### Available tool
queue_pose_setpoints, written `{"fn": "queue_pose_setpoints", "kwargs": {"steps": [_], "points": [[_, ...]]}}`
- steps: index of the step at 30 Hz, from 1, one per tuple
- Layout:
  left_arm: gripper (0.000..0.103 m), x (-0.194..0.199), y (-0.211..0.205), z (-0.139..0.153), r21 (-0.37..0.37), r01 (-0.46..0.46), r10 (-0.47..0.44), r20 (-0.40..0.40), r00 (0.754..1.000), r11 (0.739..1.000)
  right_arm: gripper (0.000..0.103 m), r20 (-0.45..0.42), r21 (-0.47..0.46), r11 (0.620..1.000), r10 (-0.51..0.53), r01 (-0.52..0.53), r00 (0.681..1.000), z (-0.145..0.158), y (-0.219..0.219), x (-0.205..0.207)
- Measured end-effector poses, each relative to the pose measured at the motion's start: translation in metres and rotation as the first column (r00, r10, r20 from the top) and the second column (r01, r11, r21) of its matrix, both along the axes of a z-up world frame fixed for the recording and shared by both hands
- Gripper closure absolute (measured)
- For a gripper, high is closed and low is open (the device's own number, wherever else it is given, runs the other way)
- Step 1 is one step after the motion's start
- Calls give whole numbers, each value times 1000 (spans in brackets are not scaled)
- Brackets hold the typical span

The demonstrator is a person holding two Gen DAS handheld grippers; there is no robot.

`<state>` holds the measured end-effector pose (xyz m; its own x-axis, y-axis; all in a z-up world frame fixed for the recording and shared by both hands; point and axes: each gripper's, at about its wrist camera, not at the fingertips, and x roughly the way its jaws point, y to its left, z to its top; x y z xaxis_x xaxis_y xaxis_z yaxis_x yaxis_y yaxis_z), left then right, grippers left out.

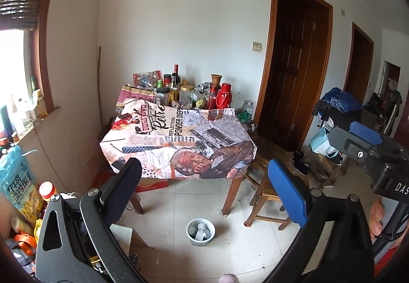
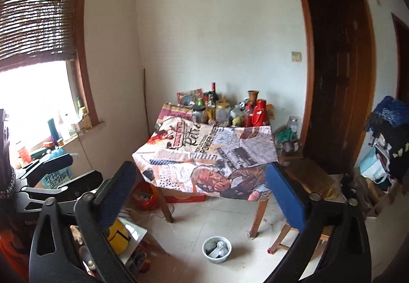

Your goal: Collect trash

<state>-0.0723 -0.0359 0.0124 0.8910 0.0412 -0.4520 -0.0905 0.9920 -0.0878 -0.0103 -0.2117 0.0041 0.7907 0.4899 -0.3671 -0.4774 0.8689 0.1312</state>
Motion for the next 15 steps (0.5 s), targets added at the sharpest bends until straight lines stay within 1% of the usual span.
{"fn": "queue_pose_setpoints", "kwargs": {"steps": [6, 11, 15], "points": [[3, -14, -1, 5, 13, 5, -5, 21, 1000, 1000, 2, -5, 1, 1000, 2, -2, 1000, 2, -2, -9], [3, -15, -1, 7, 11, 12, -12, 32, 999, 1000, 2, -6, -3, 1000, -1, 1, 1000, 4, -7, -19], [3, -16, -2, 7, 15, 16, -17, 34, 999, 1000, 2, -15, -1, 1000, -2, 2, 1000, 2, -10, -19]]}}
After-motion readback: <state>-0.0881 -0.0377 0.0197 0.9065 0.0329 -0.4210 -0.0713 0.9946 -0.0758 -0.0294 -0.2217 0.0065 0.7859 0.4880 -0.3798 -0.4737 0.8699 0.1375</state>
